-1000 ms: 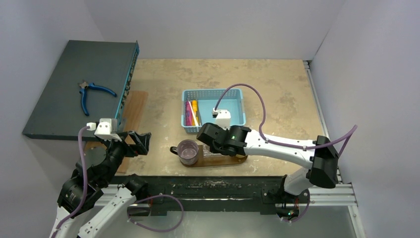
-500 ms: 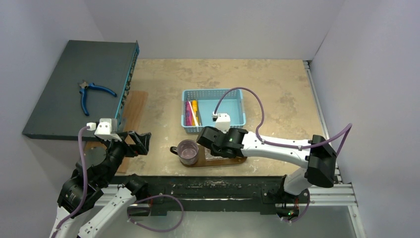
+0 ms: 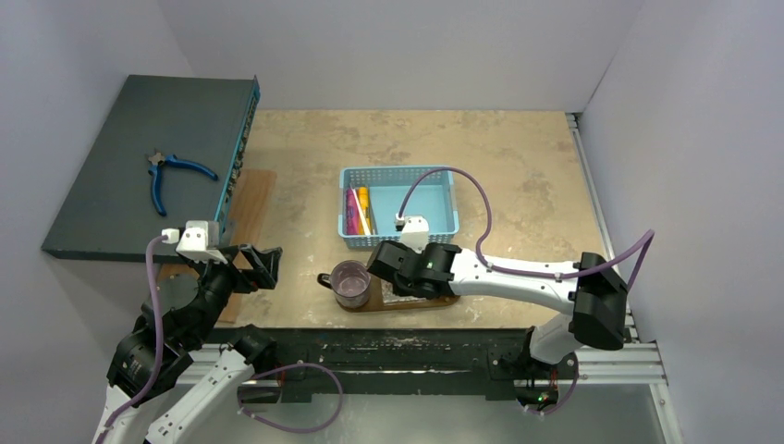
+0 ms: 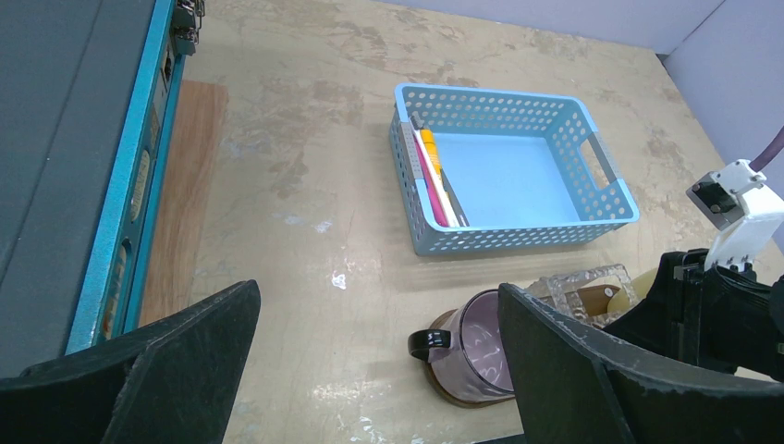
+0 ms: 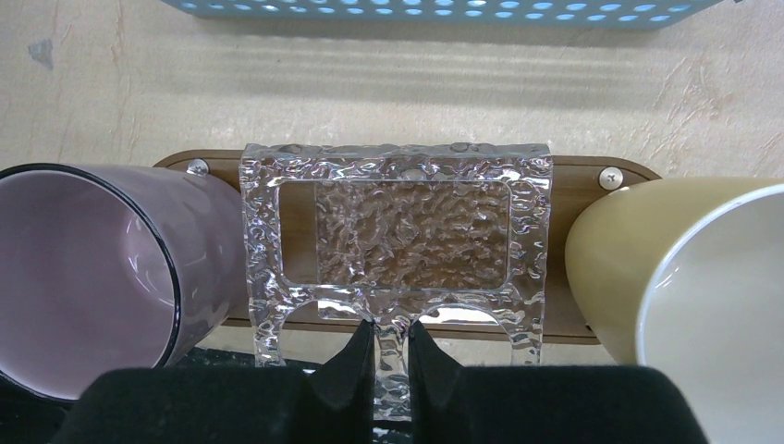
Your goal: Prepare toiletry sets of a toothbrush and toothpaste on the tray
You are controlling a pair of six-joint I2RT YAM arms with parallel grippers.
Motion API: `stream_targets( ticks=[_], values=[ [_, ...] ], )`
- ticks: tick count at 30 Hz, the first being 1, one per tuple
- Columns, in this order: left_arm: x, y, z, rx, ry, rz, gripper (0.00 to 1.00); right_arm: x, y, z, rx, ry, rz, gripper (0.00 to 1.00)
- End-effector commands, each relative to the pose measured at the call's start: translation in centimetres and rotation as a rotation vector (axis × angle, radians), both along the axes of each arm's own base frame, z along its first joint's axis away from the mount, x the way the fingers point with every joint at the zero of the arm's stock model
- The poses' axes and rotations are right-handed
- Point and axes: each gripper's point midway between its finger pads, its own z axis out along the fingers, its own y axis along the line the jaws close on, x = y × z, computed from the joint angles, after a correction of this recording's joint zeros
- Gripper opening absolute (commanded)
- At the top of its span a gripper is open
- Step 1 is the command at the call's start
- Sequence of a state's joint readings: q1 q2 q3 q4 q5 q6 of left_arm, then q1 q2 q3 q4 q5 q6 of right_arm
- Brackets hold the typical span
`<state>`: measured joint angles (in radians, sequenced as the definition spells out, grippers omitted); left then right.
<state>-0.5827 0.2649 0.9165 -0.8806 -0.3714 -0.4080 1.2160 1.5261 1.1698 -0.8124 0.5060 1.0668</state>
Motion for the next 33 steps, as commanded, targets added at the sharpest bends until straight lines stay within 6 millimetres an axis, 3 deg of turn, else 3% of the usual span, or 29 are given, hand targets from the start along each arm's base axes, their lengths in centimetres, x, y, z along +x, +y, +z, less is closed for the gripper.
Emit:
stream_targets(
  ticks=[1,10,12,20,33],
  values=[
    [0.2,-0.6,0.6,-0.022,-0.02,-0.023,1.0,0.1,0.4,0.8,0.053,-0.023,-0.031,0.0],
    [0.2,-0.6,0.6,-0.022,-0.02,-0.022,1.0,0.1,0.1,0.6,0.048,-0.024,-0.051,0.0],
    [0.2,-0.6,0.6,-0.022,-0.021,-0.022,1.0,0.0,0.0,0.5,0.047,-0.022,-0.053,0.08],
    [0.2,-0.6,0.6,-0.021,-0.02,-0.022,1.0,0.1,-0.3,1.3,0.054,-0.034,-0.068,0.23],
    [0.2,-0.5,0.6,-0.02,-0.019,-0.017,1.0,1.1,-0.6,6.5,0.069,-0.126,-0.066,0.35]
  ],
)
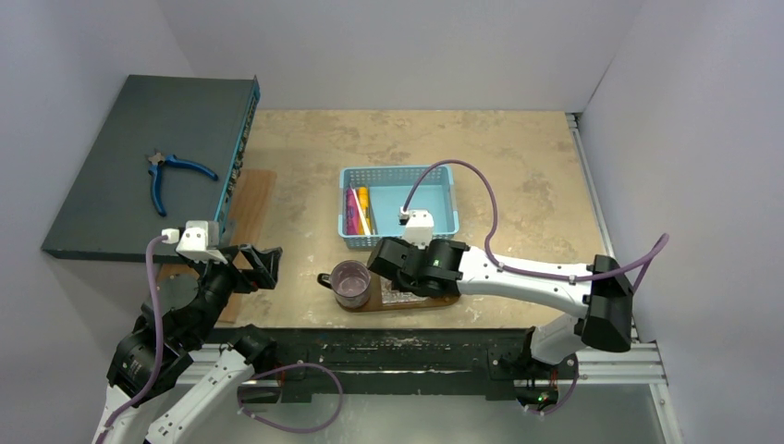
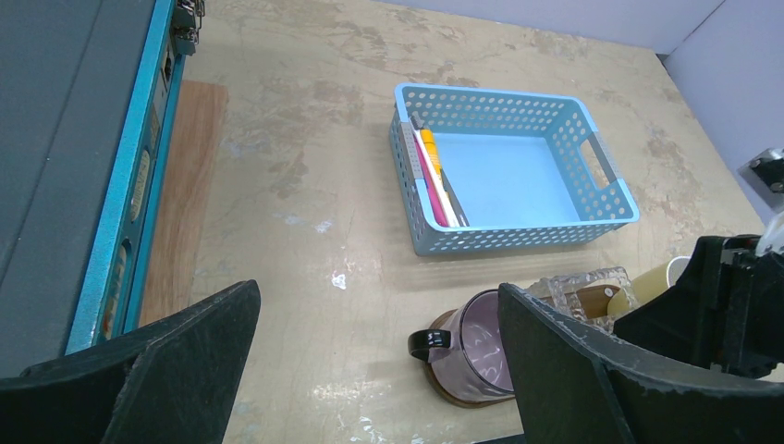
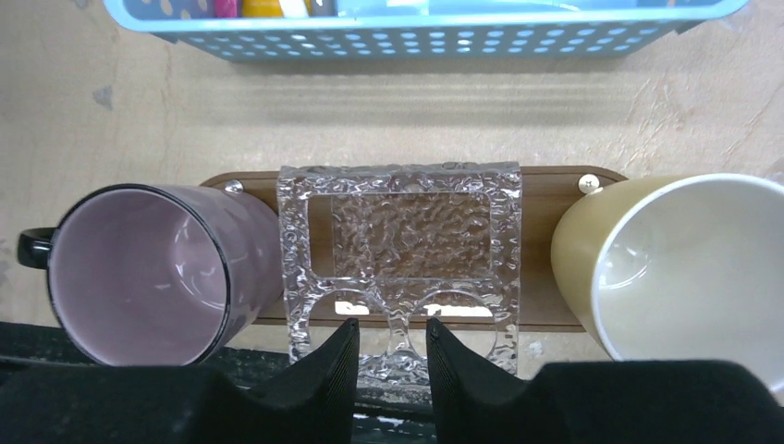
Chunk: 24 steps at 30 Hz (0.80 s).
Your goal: Prepare toiletry sets of a toothbrush and toothpaste on the tray
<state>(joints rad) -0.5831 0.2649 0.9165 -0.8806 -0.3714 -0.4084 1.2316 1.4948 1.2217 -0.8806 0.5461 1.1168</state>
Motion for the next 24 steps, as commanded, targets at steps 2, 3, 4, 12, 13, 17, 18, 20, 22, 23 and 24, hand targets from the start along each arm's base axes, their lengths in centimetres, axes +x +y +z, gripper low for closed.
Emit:
stream_targets(
  ticks=[2,3,4,12,13,17,18,20,22,23,24],
  values=[
    [0.3,-0.5,0.5,-0.017,-0.018,-0.014,1.0,1.4,-0.2,5.4,0.045,-0.12,-0.011,0.35],
    [0.3,-0.5,0.5,-0.015,-0.015,-0.013,1.0,1.4,0.2,5.8,0.055,-0.122,0.008,0.36],
    [0.3,-0.5,0.5,-0.014,-0.014,-0.011,1.0,1.5,0.8,6.2,0.07,-0.126,0.039,0.36],
    [0.6,-0.7,0.2,-0.002,0.001,-0.016,1.0,4.6,3.1,9.7,0.067,-0.233,0.159,0.4],
    [0.6,-0.7,0.2,0.0,0.004,-0.016,1.0,5.2,3.3,10.0,0.063,-0.238,0.166,0.4],
    [0.8,-0.9,0.0,0.006,0.008,-0.021,1.0,8.0,3.8,10.6,0.076,-0.251,0.197,0.39],
    [0.8,-1.0,0.0,0.007,0.009,-0.025,1.0,8.7,4.1,10.5,0.085,-0.252,0.21,0.39],
    [0.9,-1.1,0.0,0.01,0.012,-0.032,1.0,10.1,4.5,10.2,0.084,-0.25,0.221,0.39],
    [0.9,-1.3,0.0,0.013,0.014,-0.04,1.0,11.4,4.7,9.9,0.071,-0.248,0.224,0.39],
    [0.9,-1.4,0.0,0.012,0.013,-0.046,1.0,12.1,4.9,9.6,0.071,-0.244,0.229,0.39],
    [1.0,-1.6,0.0,0.012,0.014,-0.052,1.0,12.8,5.1,9.4,0.073,-0.241,0.232,0.4]
  ],
)
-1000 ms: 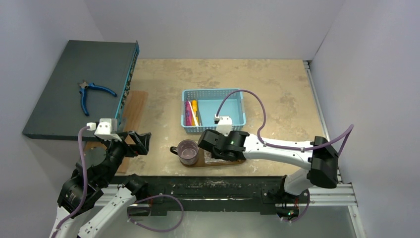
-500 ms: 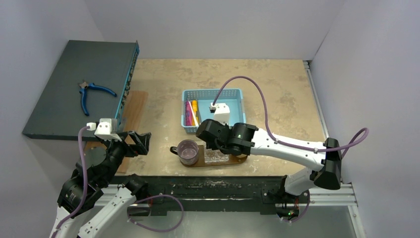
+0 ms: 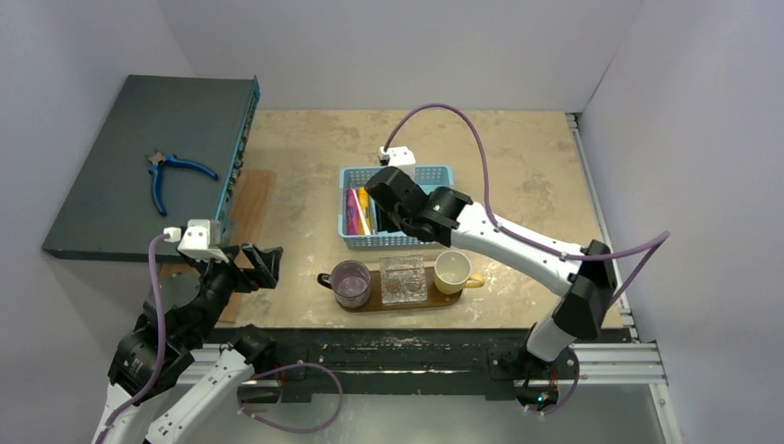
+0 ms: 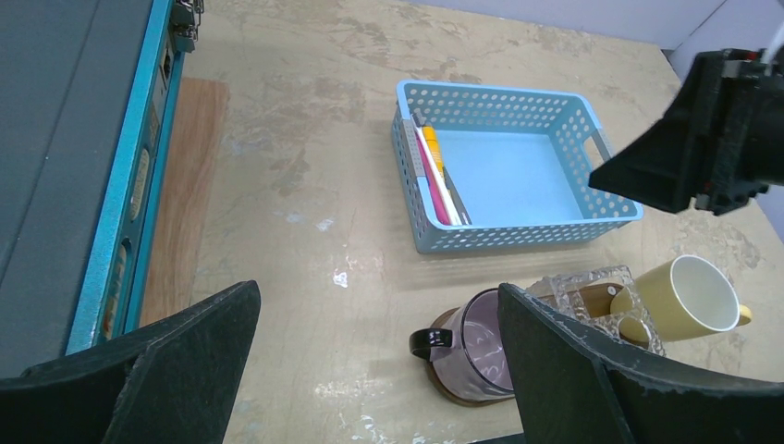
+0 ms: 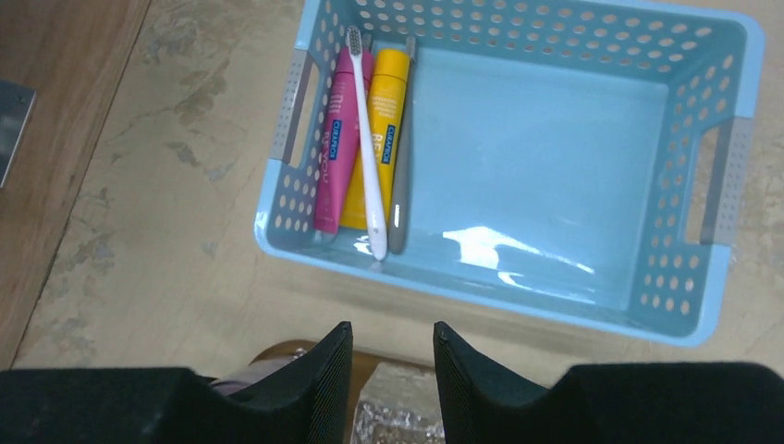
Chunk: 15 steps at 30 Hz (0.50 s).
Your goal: Prepare toiletry sets of a toothbrush and toothpaste on the tray
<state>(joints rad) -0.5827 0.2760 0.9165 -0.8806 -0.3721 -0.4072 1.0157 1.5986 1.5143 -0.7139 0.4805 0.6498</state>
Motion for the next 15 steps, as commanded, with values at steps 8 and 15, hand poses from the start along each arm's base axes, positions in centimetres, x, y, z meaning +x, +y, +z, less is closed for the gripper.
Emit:
stream_targets(
  ticks=[8,15],
  values=[
    [0.9,-2.5,0.0,0.009,0.01,-0.104,1.0,7.1,3.4,-1.1,0.062,0.001,0.089,0.4],
    [1.0,-3.1,-0.1,0.014,0.019,-0.127,1.0,10.6,4.3,-4.1,0.096,0.051,0.069,0.41]
  ],
)
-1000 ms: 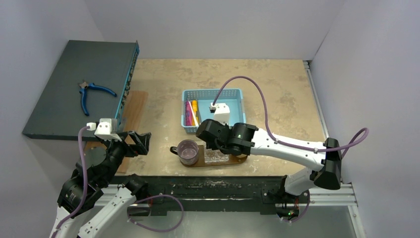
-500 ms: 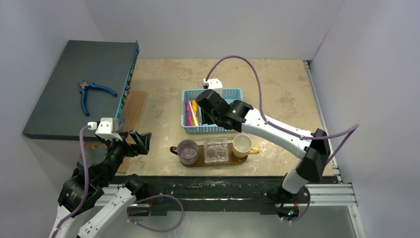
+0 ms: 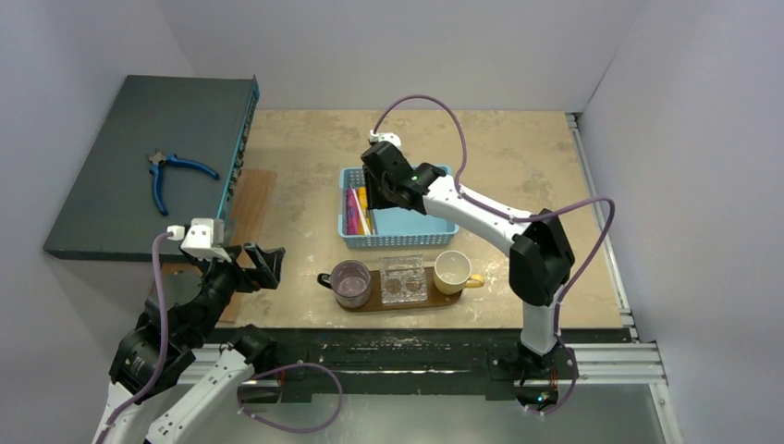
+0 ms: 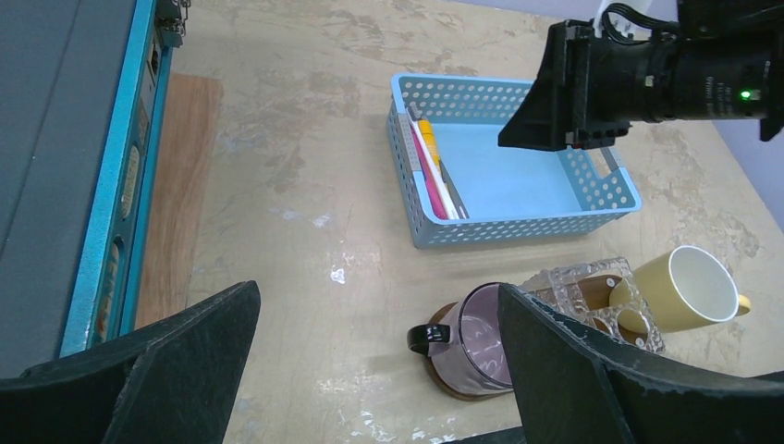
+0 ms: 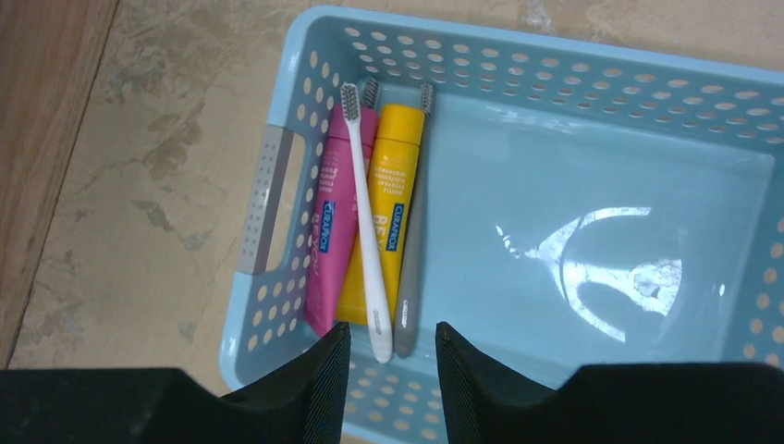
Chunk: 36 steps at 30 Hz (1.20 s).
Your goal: Prepare toiletry sets of a toothbrush and toothpaste on the tray
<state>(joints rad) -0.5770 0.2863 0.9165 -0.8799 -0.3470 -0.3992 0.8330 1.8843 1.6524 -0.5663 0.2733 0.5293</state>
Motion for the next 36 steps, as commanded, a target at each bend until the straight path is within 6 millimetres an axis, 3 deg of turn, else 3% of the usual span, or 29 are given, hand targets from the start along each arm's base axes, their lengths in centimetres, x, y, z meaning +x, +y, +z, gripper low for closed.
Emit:
stream_targets(
  ticks=[1,16,27,36],
  values=[
    [1.0,-2.7,0.0,0.006,0.013,-0.108,1.0,2.5,1.8,1.2,0.092,-0.029,0.023,0.42],
    [1.2,-3.1,-0.4,0.019,0.034,-0.123,1.0,8.0,3.3,-4.1,0.15,0.046,-0.036,0.44],
    [1.5,-3.1,-0.6,0.031,0.047,-0.116,1.0,10.1,4.3,-7.4,0.166,0.089,-0.041,0.45],
    [1.7,-2.9,-0.7,0.042,0.052,-0.1,1.0,10.9,5.5,-8.7,0.192,0.108,-0.018,0.45]
  ],
)
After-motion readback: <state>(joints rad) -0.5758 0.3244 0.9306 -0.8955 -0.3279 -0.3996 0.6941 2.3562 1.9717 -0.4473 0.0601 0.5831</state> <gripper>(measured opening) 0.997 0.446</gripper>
